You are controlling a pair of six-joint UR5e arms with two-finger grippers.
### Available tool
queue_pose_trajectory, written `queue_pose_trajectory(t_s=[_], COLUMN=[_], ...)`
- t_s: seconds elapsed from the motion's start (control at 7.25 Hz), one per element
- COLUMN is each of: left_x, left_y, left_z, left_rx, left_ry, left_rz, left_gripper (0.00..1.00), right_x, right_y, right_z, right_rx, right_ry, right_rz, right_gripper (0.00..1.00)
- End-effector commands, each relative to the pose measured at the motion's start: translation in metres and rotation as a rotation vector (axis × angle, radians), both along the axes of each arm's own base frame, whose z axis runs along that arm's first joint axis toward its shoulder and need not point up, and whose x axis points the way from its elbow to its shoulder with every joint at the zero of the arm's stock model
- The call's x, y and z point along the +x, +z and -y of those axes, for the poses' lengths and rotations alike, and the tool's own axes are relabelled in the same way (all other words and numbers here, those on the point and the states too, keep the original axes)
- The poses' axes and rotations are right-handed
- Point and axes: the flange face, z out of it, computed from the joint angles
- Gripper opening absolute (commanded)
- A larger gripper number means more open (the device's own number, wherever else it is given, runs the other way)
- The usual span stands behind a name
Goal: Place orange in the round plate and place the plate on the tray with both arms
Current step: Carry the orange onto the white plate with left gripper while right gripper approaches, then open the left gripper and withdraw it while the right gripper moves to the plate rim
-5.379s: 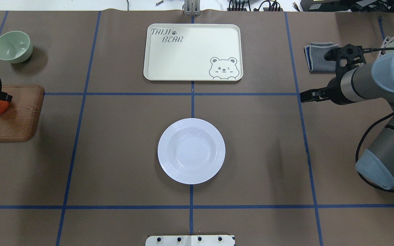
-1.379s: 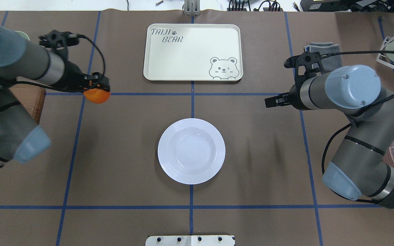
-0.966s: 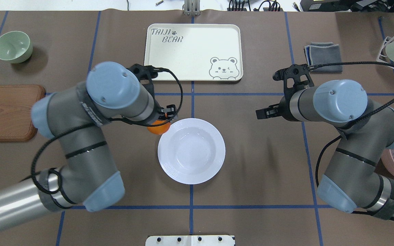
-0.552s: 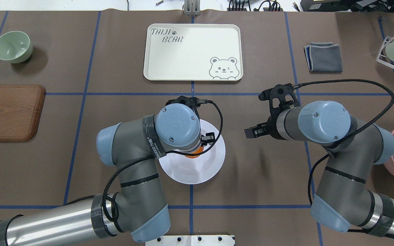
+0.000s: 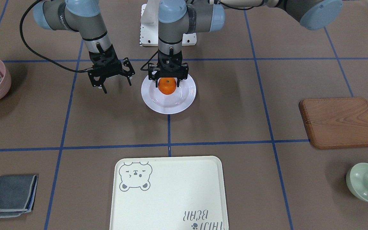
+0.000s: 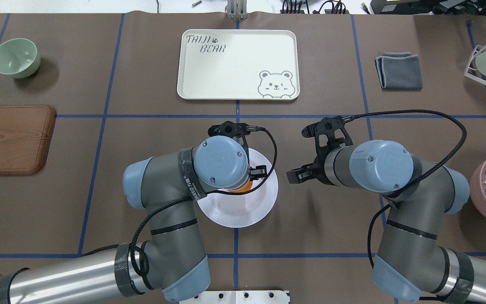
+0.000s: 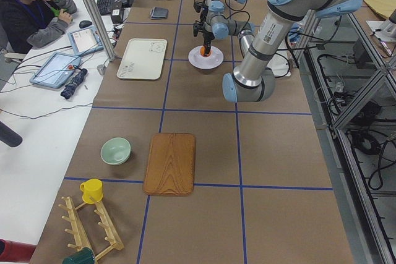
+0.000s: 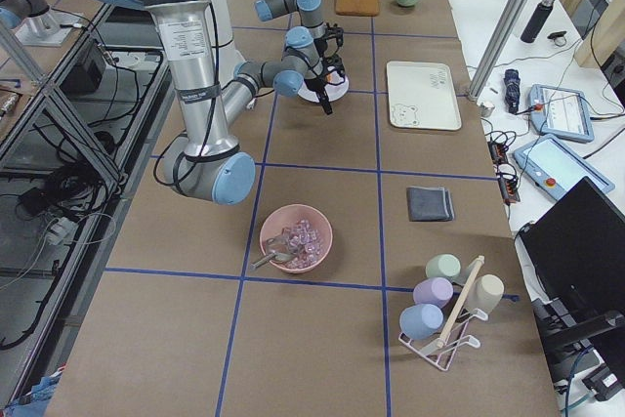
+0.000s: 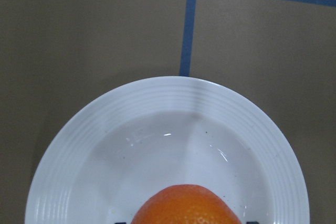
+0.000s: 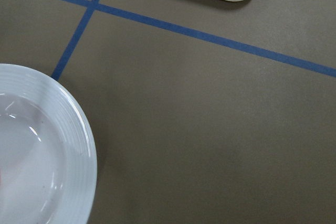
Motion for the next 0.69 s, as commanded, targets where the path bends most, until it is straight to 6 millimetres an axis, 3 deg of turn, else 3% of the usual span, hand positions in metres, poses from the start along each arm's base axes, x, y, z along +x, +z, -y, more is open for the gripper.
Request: queue_pose_trajectory(t_s=[0.0,0.14,0.28,0.55], left_x=[-0.073,-0.089,-0.119,-0.201], left_y=[0.001,0.022,0.026,0.084], left_z=[0.033,0.039,0.063,0.099], left_rx=[0.044,0.051,0.106,0.187], left_ry=[0.038,0.048,0.053,0.171], left_rz=[-0.006,0.018,0.034,0.102], left_gripper=[0.99,0.99,0.99,0.99], right_x=[-0.014,-0.018,-0.021,-0.034], right_y=[-0.001,-0.002,-0.004,-0.006], right_z=[-0.015,-0.019,-0.026,-0.047], right_rx=[-0.014,-0.015,-0.008,0.045], right_ry=[0.034,0.038,0.034,0.050], right_rz=[0.009,0.012,0.016,0.039], right_gripper=[0.99,0.99,0.99,0.99])
